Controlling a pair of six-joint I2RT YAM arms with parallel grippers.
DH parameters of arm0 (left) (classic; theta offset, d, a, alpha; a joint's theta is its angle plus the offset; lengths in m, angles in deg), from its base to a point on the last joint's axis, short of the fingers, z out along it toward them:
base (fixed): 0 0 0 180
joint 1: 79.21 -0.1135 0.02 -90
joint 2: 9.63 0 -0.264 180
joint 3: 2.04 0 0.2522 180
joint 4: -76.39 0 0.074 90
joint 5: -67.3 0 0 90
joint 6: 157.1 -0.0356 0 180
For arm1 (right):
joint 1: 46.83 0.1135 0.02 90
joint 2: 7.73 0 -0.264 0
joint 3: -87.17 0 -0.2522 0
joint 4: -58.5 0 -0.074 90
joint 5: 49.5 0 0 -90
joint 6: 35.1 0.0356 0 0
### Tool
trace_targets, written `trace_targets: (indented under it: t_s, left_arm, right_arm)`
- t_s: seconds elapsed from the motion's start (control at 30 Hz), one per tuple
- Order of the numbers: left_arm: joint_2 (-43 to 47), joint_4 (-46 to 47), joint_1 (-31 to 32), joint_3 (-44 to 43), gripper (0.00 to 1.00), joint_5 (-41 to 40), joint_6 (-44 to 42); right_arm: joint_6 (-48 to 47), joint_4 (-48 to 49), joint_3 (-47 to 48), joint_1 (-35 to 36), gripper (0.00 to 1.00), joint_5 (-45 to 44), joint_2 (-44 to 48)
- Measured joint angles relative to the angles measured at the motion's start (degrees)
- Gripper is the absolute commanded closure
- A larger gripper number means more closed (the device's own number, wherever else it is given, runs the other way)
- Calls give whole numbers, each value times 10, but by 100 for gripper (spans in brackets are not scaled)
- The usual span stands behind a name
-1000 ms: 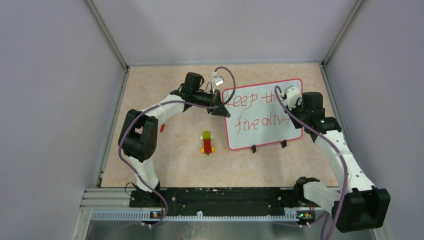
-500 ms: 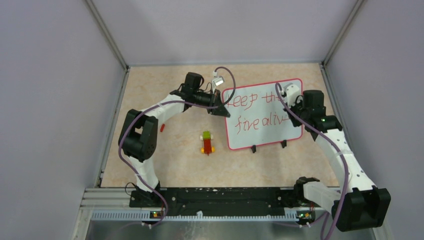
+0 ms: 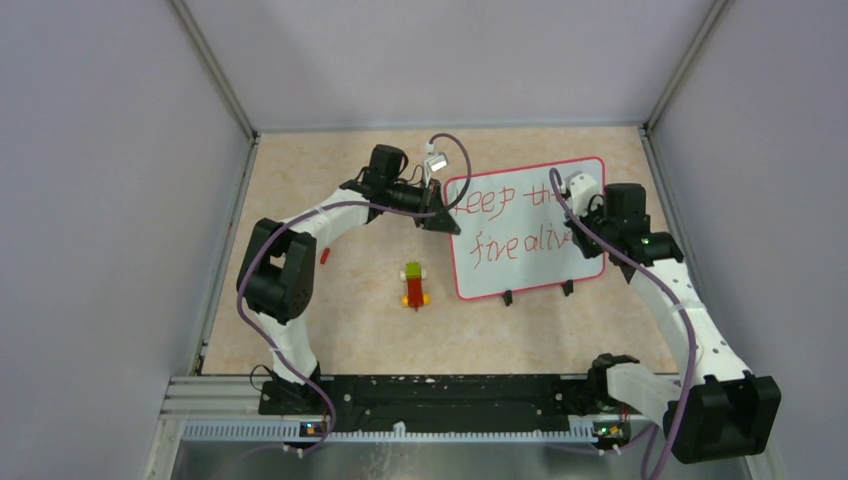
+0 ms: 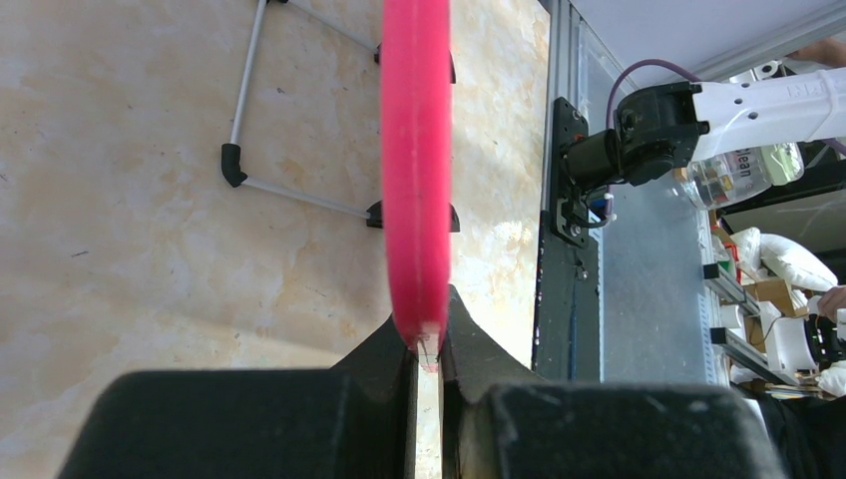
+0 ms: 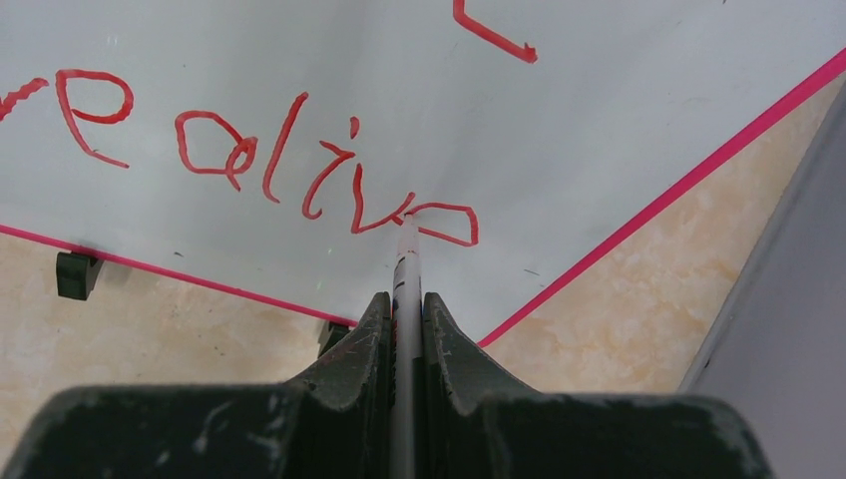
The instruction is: Write a sentence on the whiteboard
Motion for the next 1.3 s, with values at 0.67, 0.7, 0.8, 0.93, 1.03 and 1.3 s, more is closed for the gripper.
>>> trace_targets:
  t_s: [0.67, 0.7, 0.8, 0.93, 1.03, 1.3]
  left_arm:
    - [0, 0, 0, 0, 100, 0, 1]
    - [0, 0, 0, 0, 100, 0, 1]
    - [0, 0, 0, 0, 100, 0, 1]
    - [0, 0, 0, 0, 100, 0, 1]
    - [0, 0, 0, 0, 100, 0, 1]
    - [0, 0, 0, 0, 100, 0, -3]
  right_arm:
    - [-2, -11, -26, 0, 100, -8, 8]
    - [-2, -11, -26, 0, 100, -14, 8]
    - [-6, -10, -26, 0, 100, -31, 8]
    - [-12, -5, -26, 0, 100, -55, 8]
    - [-16, -1, -26, 0, 100, -67, 8]
    - [-17, -13, -24, 0, 100, -54, 20]
